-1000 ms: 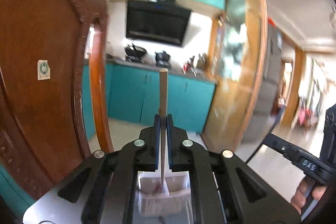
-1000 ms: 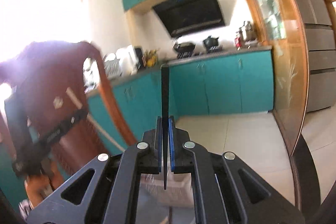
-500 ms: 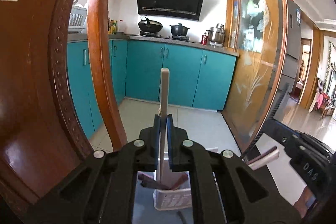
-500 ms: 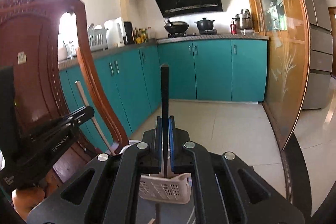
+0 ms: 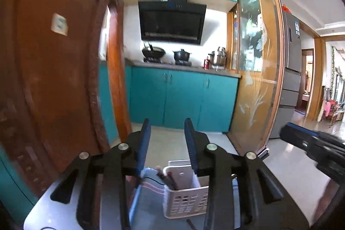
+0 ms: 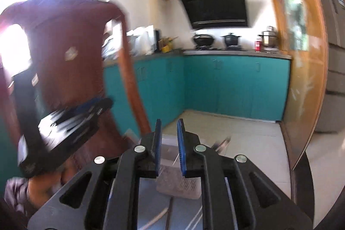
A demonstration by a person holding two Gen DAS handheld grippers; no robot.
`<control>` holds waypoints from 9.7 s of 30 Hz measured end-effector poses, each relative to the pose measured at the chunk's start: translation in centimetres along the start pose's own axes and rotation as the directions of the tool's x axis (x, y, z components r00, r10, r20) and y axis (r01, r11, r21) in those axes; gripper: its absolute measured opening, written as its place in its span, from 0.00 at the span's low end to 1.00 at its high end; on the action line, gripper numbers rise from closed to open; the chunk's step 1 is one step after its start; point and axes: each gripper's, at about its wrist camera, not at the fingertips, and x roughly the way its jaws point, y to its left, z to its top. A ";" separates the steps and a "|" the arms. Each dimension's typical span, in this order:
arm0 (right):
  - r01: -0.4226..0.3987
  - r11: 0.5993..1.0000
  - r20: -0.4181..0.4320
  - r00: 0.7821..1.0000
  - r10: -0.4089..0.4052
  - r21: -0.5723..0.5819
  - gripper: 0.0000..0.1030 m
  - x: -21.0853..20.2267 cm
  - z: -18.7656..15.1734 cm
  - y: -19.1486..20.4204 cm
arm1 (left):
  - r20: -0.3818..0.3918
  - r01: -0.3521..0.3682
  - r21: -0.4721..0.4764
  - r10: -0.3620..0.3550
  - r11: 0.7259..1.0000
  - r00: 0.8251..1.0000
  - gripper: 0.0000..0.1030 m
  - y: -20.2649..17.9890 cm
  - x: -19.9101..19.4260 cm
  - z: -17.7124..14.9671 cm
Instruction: Organize utensils
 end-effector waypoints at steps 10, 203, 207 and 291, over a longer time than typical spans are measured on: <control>0.040 0.998 -0.618 0.787 -0.002 0.047 0.14 12.4 -15.5 -0.5 | -0.272 -0.043 0.058 0.057 0.997 0.961 0.37 0.5 2.3 -6.7; 0.165 0.974 0.118 0.976 -0.183 0.153 0.54 -1.0 2.2 -4.8 | -0.041 -0.044 0.040 0.046 0.998 0.998 0.59 -2.4 1.8 0.6; 0.177 0.968 0.144 0.968 -0.204 0.180 0.70 -3.8 0.6 -4.8 | -0.024 -0.071 0.087 0.073 0.994 0.997 0.78 -3.1 0.0 -0.4; 0.351 0.934 0.083 0.931 -0.355 0.061 0.97 -11.8 -9.7 1.3 | -0.106 0.011 0.110 0.001 0.994 0.994 0.97 -2.5 -12.7 -8.5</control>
